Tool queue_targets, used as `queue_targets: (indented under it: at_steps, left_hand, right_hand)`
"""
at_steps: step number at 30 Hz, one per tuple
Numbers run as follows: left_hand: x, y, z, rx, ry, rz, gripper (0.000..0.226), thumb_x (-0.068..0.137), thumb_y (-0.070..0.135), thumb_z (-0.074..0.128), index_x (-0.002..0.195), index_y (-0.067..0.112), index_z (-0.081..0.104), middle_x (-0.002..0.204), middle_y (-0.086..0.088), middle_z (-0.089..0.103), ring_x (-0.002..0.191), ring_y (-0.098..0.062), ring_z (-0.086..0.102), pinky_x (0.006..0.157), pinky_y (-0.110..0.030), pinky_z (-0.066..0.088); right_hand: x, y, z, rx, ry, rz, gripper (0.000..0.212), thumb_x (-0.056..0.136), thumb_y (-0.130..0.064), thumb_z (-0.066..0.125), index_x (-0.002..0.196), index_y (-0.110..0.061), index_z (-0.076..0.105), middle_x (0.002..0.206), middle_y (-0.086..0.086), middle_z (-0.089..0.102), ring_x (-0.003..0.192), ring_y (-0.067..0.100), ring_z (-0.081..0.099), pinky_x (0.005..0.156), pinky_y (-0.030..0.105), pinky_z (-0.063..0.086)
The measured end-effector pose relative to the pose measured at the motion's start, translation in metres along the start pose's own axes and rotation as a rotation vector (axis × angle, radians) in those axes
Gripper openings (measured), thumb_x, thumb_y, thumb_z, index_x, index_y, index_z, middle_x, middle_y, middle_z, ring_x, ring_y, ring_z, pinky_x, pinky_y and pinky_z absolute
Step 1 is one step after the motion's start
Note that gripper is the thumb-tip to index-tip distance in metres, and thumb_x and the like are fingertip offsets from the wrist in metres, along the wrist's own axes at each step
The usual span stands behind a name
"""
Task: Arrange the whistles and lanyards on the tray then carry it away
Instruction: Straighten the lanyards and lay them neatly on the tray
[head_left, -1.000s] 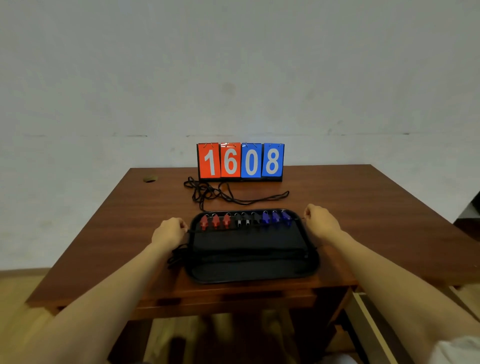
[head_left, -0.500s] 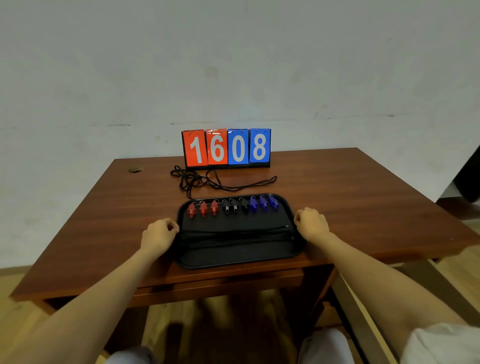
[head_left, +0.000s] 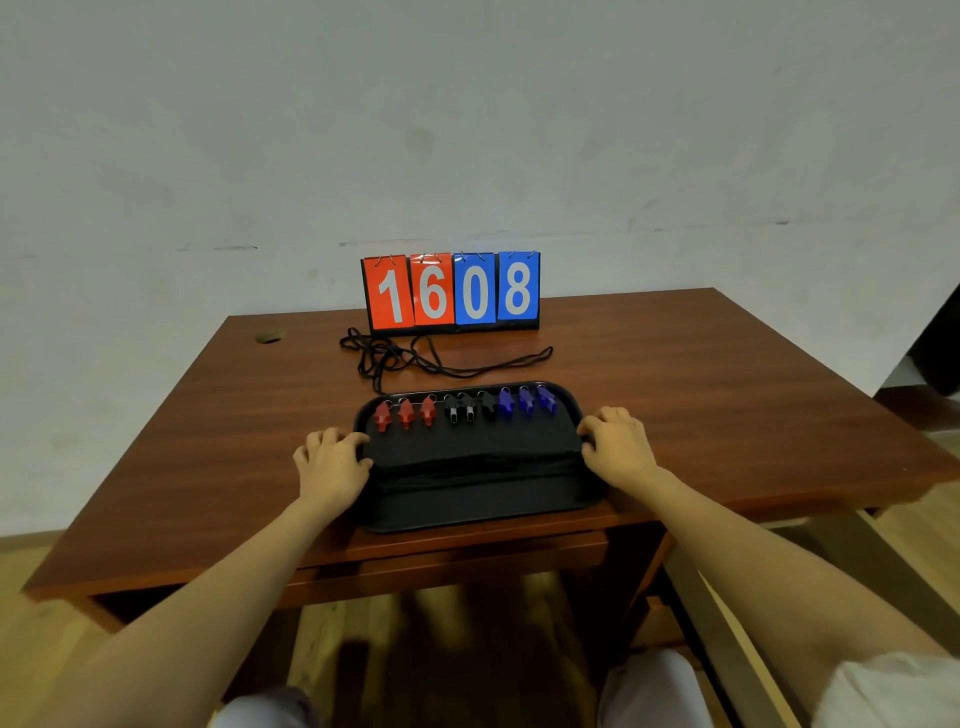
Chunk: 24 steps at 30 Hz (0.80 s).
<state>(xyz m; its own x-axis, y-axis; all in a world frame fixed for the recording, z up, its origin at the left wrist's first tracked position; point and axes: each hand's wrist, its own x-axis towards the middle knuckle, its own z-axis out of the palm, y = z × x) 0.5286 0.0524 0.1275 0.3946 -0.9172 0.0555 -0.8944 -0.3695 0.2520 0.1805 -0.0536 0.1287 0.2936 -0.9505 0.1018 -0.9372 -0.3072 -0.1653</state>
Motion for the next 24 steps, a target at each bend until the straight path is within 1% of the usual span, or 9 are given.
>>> queue_targets:
  at_steps: [3,6,10,13,16,18,20,24]
  left_hand:
    - [-0.001,0.005,0.007,0.039,-0.027,0.154,0.039,0.096,0.033,0.047,0.135,0.028,0.048,0.140,0.001,0.044,0.136,-0.022,0.028,0.111,-0.044,0.016]
    - [-0.006,0.010,0.013,0.087,-0.102,0.239,0.040,0.098,0.035,0.042,0.137,0.028,0.045,0.141,0.002,0.044,0.136,-0.019,0.033,0.114,-0.045,0.011]
    - [-0.013,0.013,0.017,0.143,-0.170,0.249,0.039,0.099,0.037,0.038,0.136,0.027,0.046,0.139,0.001,0.046,0.131,-0.020,0.040,0.114,-0.048,0.010]
    - [-0.016,0.015,0.018,0.152,-0.152,0.256,0.038,0.099,0.037,0.039,0.134,0.025,0.048,0.137,0.000,0.048,0.129,-0.021,0.041,0.113,-0.050,0.010]
    - [-0.017,0.019,0.016,0.140,-0.108,0.261,0.040,0.097,0.042,0.039,0.131,0.024,0.050,0.133,0.000,0.050,0.128,-0.021,0.042,0.113,-0.049,0.009]
    - [-0.018,0.024,0.017,0.149,-0.107,0.281,0.041,0.097,0.046,0.037,0.129,0.024,0.051,0.132,0.000,0.052,0.127,-0.021,0.043,0.113,-0.048,0.010]
    - [-0.018,0.028,0.019,0.164,-0.116,0.294,0.043,0.097,0.048,0.035,0.128,0.024,0.053,0.130,0.001,0.053,0.127,-0.020,0.044,0.114,-0.047,0.011]
    - [-0.009,0.036,0.020,0.122,-0.072,0.294,0.045,0.097,0.049,0.036,0.130,0.023,0.049,0.131,0.001,0.053,0.127,-0.020,0.043,0.114,-0.045,0.014]
  right_hand:
    - [0.000,-0.008,0.002,0.011,-0.066,-0.139,0.032,0.093,-0.024,0.050,0.124,-0.020,0.058,0.128,0.003,0.053,0.130,0.022,0.038,0.109,0.037,0.031]
    - [-0.001,-0.016,0.006,-0.005,-0.169,-0.193,0.038,0.094,-0.024,0.050,0.132,-0.019,0.053,0.135,0.003,0.051,0.130,0.022,0.040,0.110,0.037,0.033]
    - [-0.002,-0.021,0.008,-0.046,-0.240,-0.183,0.038,0.096,-0.023,0.045,0.134,-0.021,0.050,0.138,0.004,0.049,0.128,0.024,0.045,0.111,0.042,0.030]
    - [-0.001,-0.024,0.006,-0.041,-0.245,-0.203,0.038,0.095,-0.021,0.045,0.133,-0.020,0.050,0.137,0.005,0.049,0.126,0.024,0.046,0.110,0.042,0.030]
    - [-0.001,-0.028,0.003,-0.016,-0.224,-0.254,0.040,0.094,-0.021,0.047,0.134,-0.018,0.049,0.136,0.005,0.050,0.125,0.024,0.047,0.105,0.038,0.038]
    - [0.000,-0.032,0.003,-0.025,-0.260,-0.271,0.039,0.095,-0.022,0.047,0.133,-0.017,0.050,0.136,0.006,0.048,0.124,0.025,0.047,0.103,0.037,0.041]
    - [0.002,-0.037,0.004,-0.049,-0.283,-0.273,0.038,0.095,-0.023,0.047,0.133,-0.018,0.050,0.137,0.007,0.047,0.124,0.026,0.047,0.102,0.038,0.041]
    - [0.014,-0.058,-0.002,-0.013,-0.250,-0.314,0.042,0.094,-0.023,0.049,0.136,-0.019,0.046,0.139,0.006,0.046,0.127,0.026,0.045,0.105,0.041,0.039]
